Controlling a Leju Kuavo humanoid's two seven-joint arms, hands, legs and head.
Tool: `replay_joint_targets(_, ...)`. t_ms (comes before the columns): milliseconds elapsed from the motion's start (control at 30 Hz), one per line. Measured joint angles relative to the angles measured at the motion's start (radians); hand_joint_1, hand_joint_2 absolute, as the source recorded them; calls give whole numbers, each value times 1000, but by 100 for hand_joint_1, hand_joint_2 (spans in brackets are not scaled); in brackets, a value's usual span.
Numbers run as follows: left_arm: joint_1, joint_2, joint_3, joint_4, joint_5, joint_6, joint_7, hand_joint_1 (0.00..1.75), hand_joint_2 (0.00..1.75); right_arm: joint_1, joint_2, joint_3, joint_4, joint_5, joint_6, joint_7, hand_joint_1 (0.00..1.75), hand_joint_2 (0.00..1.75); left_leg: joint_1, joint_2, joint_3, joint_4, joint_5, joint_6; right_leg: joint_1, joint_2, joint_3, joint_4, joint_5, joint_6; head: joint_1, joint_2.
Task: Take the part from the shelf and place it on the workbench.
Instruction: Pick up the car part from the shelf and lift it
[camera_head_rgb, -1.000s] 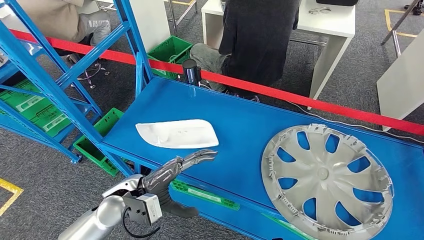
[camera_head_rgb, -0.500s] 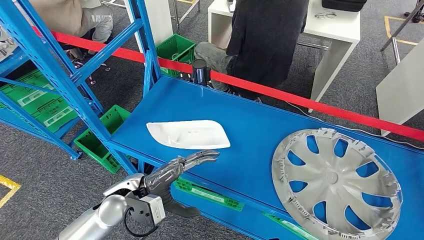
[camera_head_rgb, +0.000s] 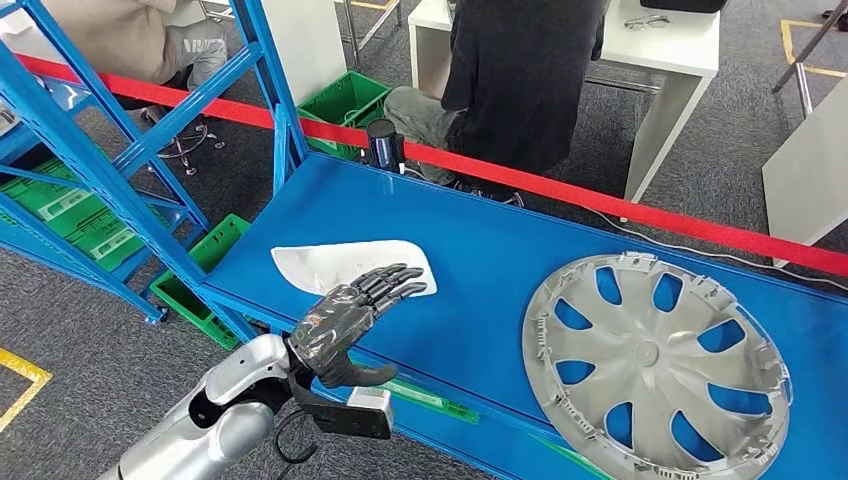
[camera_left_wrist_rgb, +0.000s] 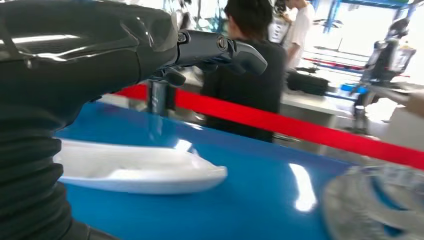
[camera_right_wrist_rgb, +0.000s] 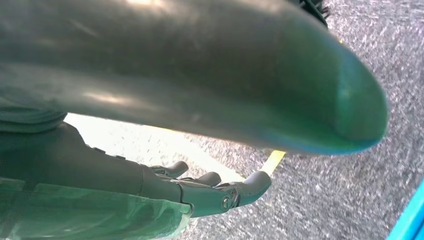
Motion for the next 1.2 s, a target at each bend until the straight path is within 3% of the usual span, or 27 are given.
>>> replay_joint_targets(33,-2,0,-6,2,-23,8,15,0,175,1,1,0,0,-1,2,0,0,0,1,1,-12,23,1,1,2,0,1,0,0,0,0,0)
replay_joint_targets(67,-4,0,-12,4,-33,12,23,0,175,2,2,0,1,-1,4,0,0,0,0,1,-5,5,22,5,4,1,2,0,0,0,0,0)
replay_joint_targets(167,-16,0,-24,6,-50,18,42,0,175,1,7,0,1,-3,5,-1,0,0,-7,1,90,-193,113,32,10,4,5,-1,-1,1,1,0)
replay_joint_targets(233,-24,0,-30,8,-65,23,58,0,175,1,12,0,2,-4,7,-2,0,0,-15,2,122,-261,125,45,11,4,2,-2,0,3,2,0)
replay_joint_targets(333,-28,0,-35,10,-73,26,66,0,175,2,16,0,2,-5,8,-2,0,0,-16,2,132,-281,132,51,11,2,-1,-2,0,15,3,0)
replay_joint_targets(400,-32,-1,-37,12,-75,27,67,0,175,1,16,0,3,-5,8,-2,0,0,-11,3,144,-299,143,57,12,2,-28,53,-29,14,4,0)
replay_joint_targets(467,-35,-2,-40,15,-75,28,67,0,175,2,15,0,4,-5,8,-2,0,0,-11,4,143,-303,147,59,11,1,-90,183,-83,10,5,0)
replay_joint_targets(533,-35,-3,-43,20,-75,27,68,0,175,4,13,0,5,-5,8,-2,0,0,-12,3,142,-302,147,59,9,1,-136,275,-108,17,5,0)
replay_joint_targets(567,-35,-3,-45,21,-75,27,68,0,175,5,13,0,6,-5,8,-2,0,0,-11,1,142,-300,146,58,8,1,-132,265,-98,26,5,0)
replay_joint_targets(633,-35,-3,-49,23,-75,27,68,0,175,5,11,0,8,-6,8,-2,0,0,-10,-1,142,-292,141,51,2,0,-71,136,-45,47,6,0)
replay_joint_targets(667,-36,-3,-50,23,-75,27,68,0,175,4,11,0,8,-5,8,-2,0,0,-11,-2,140,-286,137,45,1,0,-36,69,-21,50,6,0)
replay_joint_targets(733,-37,-3,-52,23,-75,28,68,0,175,4,11,0,8,-6,8,-2,0,0,-15,-3,134,-274,130,34,3,0,-4,3,-1,38,5,0)
replay_joint_targets(867,-38,-2,-53,23,-77,28,68,0,175,5,10,0,8,-6,8,-2,0,0,-8,-3,120,-251,113,20,2,2,-5,3,3,9,4,0)
replay_joint_targets(933,-38,-2,-53,23,-80,28,71,0,175,4,10,0,9,-6,8,-2,0,0,-5,-1,78,-162,61,9,-1,2,-4,1,4,1,3,0)
replay_joint_targets(1000,-38,-2,-54,25,-94,31,85,0,175,5,10,0,9,-6,9,-2,0,0,-1,0,14,-26,4,1,1,2,-4,2,3,-2,2,0)
replay_joint_targets(1033,-37,-1,-55,27,-106,33,96,0,175,5,10,0,9,-7,10,-1,0,0,0,0,-7,16,-6,0,2,1,-5,2,3,-2,2,0)
replay_joint_targets(1067,-37,-1,-56,29,-117,36,108,0,175,5,10,0,9,-7,11,-1,0,0,1,1,-10,22,3,2,4,2,-4,2,3,-2,2,0)
replay_joint_targets(1100,-38,0,-56,30,-128,38,120,0,175,5,10,0,9,-8,11,0,0,0,0,1,8,-16,31,6,5,2,-3,2,3,-2,2,0)
replay_joint_targets(1167,-40,0,-56,31,-143,41,139,0,175,4,12,0,9,-8,13,3,0,0,-4,1,78,-157,95,24,7,4,0,1,3,-1,2,0)
replay_joint_targets(1200,-41,0,-56,31,-148,41,147,0,175,3,13,0,9,-8,14,4,0,0,-8,1,108,-217,114,33,9,5,-1,1,4,0,2,0)
